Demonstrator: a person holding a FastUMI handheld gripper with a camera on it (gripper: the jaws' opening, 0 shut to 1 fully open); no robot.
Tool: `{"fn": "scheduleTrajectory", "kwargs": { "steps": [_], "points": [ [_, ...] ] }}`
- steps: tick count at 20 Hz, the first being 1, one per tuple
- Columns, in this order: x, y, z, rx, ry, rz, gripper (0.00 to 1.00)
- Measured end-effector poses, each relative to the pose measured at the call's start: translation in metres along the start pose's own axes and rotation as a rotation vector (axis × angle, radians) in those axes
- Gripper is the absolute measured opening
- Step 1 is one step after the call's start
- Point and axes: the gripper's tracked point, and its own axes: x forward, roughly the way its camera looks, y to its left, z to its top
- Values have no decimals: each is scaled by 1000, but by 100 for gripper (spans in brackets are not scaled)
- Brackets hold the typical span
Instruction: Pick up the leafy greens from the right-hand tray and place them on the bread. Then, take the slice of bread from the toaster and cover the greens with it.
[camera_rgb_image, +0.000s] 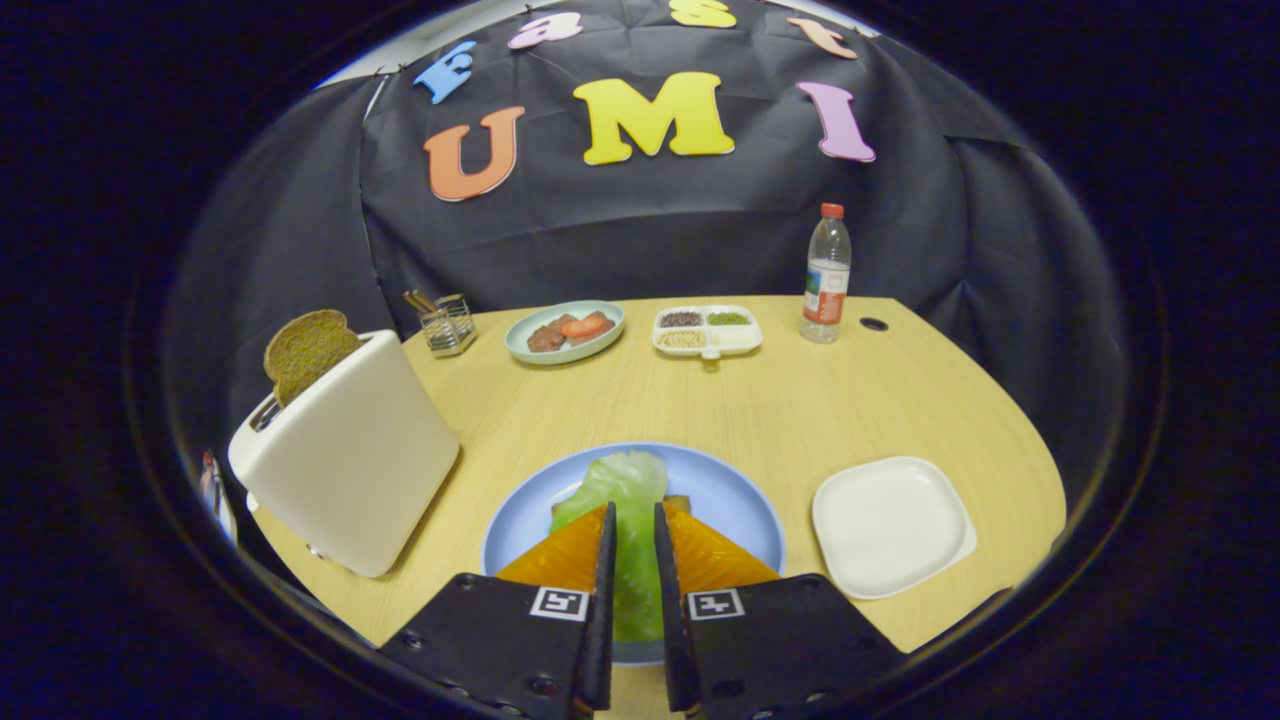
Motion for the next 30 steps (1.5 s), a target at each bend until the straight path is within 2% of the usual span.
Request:
{"fn": "scheduleTrajectory", "kwargs": {
  "steps": [7, 8, 10, 12, 16, 19, 21, 23, 25, 30],
  "points": [
    [15, 0, -28, 33, 73, 21, 20],
    [16, 5, -31, 41, 80, 38, 25],
    [20, 3, -37, 19, 94, 21, 45],
    [23, 5, -42, -1, 102, 7, 56],
    [33, 3, -57, -18, 152, -20, 61],
    [32, -3, -50, -6, 127, -42, 55],
    [32, -2, -52, 25, 140, -35, 26],
    [30, -3, -51, 48, 155, -38, 6],
    [28, 0, -48, 60, 144, -34, 1],
    [17, 46, -36, 87, 123, 82, 0]
  ]
}}
